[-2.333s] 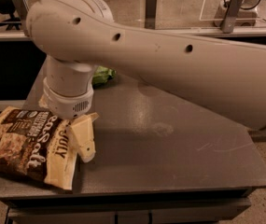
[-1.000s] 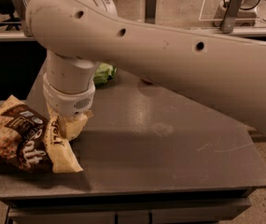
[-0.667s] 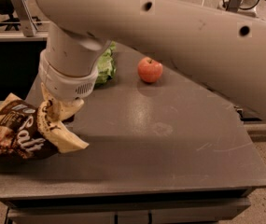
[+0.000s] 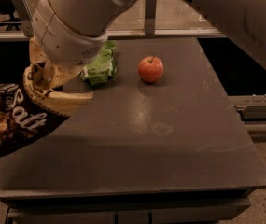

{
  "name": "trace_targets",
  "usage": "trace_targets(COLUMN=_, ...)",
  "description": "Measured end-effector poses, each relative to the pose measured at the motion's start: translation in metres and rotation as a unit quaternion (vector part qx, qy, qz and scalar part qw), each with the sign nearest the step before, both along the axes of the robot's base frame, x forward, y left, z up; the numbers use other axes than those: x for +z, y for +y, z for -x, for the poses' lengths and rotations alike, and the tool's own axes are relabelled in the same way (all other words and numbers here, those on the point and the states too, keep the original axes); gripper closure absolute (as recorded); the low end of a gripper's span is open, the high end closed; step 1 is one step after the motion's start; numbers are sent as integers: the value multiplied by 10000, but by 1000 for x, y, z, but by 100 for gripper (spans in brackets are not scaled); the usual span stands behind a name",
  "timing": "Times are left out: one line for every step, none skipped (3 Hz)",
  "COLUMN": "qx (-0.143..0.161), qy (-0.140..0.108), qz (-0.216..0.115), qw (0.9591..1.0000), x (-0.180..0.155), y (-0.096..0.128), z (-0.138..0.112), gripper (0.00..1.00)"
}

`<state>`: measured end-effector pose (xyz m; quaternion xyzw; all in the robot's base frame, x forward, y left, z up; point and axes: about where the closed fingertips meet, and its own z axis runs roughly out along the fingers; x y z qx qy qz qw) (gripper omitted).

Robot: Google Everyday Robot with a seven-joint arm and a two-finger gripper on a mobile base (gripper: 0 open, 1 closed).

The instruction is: Pick brown chip bag

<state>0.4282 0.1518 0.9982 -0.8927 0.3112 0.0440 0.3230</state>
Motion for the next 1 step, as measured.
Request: trace_targets(qx=0, qy=-1, qz=0, qw=10000, x=0, y=0, z=0, gripper=100)
